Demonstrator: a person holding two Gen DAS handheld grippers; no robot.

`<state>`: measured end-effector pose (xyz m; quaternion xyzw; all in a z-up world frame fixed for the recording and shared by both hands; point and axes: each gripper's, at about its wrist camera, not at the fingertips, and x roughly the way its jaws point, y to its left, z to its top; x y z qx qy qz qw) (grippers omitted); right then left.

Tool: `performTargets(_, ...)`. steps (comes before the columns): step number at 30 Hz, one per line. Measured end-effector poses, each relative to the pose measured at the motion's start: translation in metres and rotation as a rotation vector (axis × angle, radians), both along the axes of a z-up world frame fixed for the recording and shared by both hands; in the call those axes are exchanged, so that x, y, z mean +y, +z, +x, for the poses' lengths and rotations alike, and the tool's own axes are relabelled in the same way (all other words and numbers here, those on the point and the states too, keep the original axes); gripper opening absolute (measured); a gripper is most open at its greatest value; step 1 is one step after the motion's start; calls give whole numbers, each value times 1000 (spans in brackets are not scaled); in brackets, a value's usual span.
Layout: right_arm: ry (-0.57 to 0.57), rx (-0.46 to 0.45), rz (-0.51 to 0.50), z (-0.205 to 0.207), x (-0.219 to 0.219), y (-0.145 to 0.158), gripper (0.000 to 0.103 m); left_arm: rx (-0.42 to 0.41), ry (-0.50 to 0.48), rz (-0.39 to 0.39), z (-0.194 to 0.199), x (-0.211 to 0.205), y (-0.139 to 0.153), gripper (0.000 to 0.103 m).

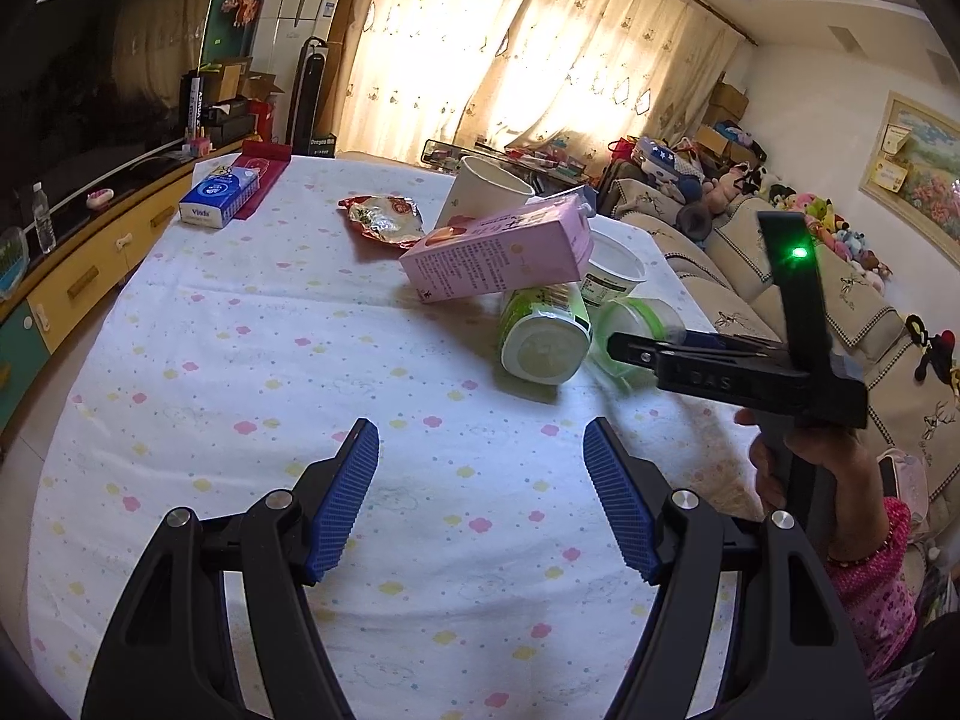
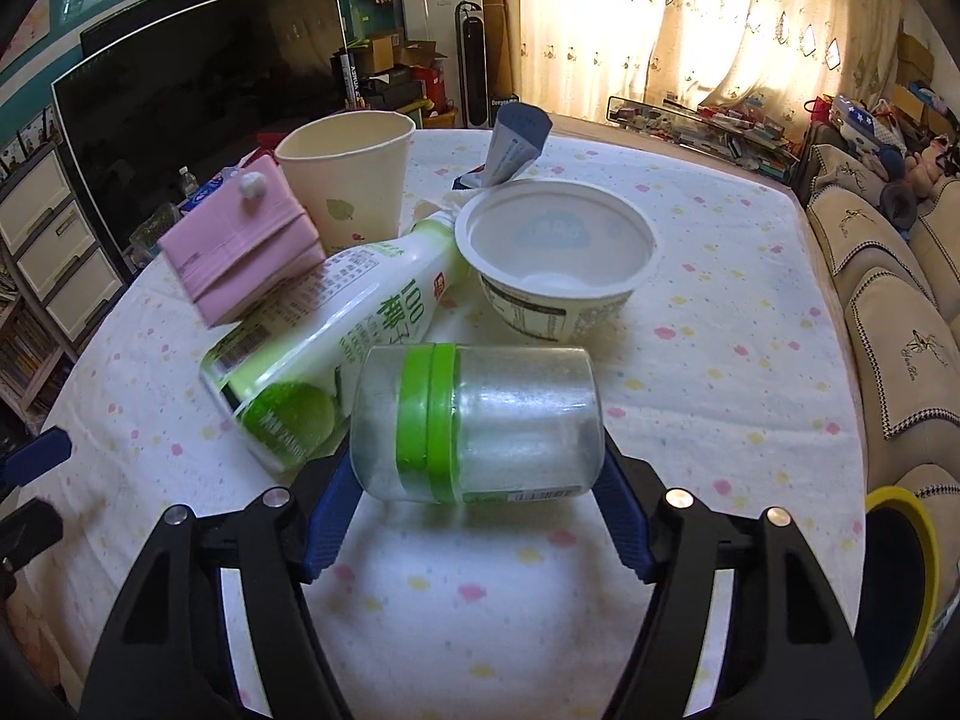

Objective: Collect trash
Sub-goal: 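Carry the jar over the bin and open the right tool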

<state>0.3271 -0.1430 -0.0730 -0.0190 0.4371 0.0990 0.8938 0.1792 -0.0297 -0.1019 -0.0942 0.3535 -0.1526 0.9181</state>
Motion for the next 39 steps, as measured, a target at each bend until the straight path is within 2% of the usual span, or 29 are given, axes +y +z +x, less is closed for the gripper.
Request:
performTargets(4,-35,-15,28,-24,-16,6,67,4,-14,9,0,-8,-1,70)
performTargets(10,-170,-33,77,-65,-67,8,67,9,-47,27,1,-25,-1,70)
performTargets(16,-360,-62,46,-107,-136,9,67,21,-84,34,5,-45,-1,70)
performTargets(25,-593,-43,8,-136,-224,-15,67,31,-129,78,12,-81,-1,70)
performTargets(30,-635,-23,11,-139,-244,-28,68,44,-135,90,20,-90,-3,70)
performTargets(33,-654,-38,18,-142,-250,-30,75,52,-141,100,24,-98,-5,70)
performTargets(39,-672,-53,24,-148,-257,-28,76,65,-153,122,32,-110,-8,70)
